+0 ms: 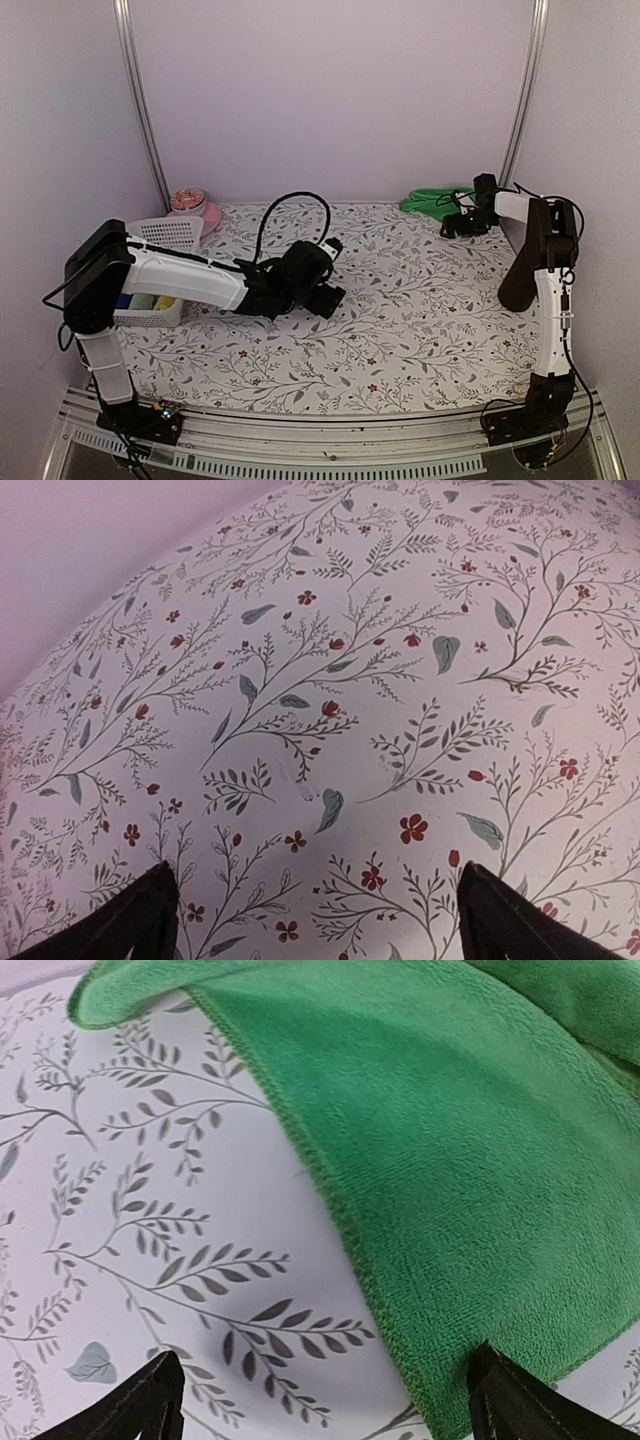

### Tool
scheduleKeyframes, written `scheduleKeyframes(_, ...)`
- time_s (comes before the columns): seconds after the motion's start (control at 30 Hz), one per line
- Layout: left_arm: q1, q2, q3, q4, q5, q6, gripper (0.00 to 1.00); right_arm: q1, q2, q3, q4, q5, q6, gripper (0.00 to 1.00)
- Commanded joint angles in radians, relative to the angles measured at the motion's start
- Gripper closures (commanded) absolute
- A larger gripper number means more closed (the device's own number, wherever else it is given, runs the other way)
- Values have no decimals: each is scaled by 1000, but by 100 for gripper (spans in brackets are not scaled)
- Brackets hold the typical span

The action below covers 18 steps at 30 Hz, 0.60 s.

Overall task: Roll the towels
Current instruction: Move the towel to the center of the board.

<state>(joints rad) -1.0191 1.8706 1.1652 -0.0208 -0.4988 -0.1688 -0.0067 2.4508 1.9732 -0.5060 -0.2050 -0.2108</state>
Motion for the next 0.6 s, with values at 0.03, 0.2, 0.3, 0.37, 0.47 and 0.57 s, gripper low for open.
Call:
scheduleKeyframes(0.03,-12,-4,-48,67,-20,-7,3,5,50,27,-114,-256,-4,2)
scheduleKeyframes(0.2,-5,-42,-97,102,-28,-9,2,38,41,-11,-199,-329,-25,10)
scheduleKeyframes(0.3,14,-75,-127,114,-22,-22,2,93,-12,-82,-223,-333,-67,12)
scheduleKeyframes(0.37,36,-98,-152,123,6,-38,2,150,-46,-137,-245,-327,-101,13)
scheduleKeyframes(0.47,69,-134,-189,140,27,-63,2,276,-77,-196,-293,-310,-167,14)
scheduleKeyframes(0.57,99,-159,-215,147,30,-84,3,390,-82,-226,-342,-315,-218,15)
